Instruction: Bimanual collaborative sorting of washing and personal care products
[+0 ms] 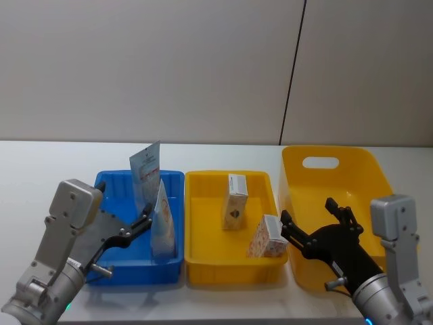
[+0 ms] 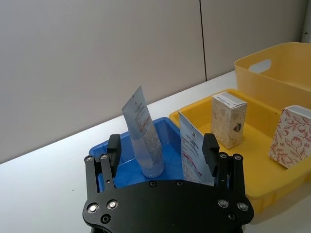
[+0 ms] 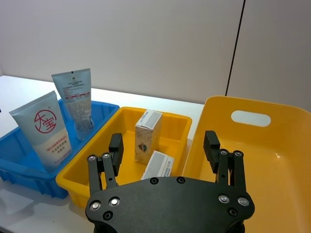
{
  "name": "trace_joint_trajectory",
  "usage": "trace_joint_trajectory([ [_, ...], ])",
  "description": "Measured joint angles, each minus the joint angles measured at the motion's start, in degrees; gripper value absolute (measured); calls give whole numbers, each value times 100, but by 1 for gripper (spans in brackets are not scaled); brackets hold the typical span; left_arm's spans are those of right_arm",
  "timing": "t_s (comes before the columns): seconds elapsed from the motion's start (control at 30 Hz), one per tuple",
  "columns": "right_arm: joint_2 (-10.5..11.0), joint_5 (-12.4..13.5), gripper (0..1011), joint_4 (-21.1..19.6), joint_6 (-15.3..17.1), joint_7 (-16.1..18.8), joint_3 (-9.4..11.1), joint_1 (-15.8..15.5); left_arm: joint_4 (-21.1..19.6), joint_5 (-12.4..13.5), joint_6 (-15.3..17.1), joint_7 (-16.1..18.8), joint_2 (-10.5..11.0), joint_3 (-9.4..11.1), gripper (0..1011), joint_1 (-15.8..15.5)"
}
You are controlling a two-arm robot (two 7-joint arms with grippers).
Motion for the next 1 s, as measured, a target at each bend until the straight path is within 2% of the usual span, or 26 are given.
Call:
trace_joint_trajectory([
  [0.27, 0, 0, 1003, 0, 0, 0, 0, 0, 8, -72, 1, -106, -5, -23, 1001, -5],
  [0.67, 0, 0, 1003, 0, 0, 0, 0, 0, -224, -660, 292, -541, 88, -229, 1001, 279],
  [1.0, 0, 0, 1003, 0, 0, 0, 0, 0, -300, -1041, 554, -899, 167, -342, 1001, 445],
])
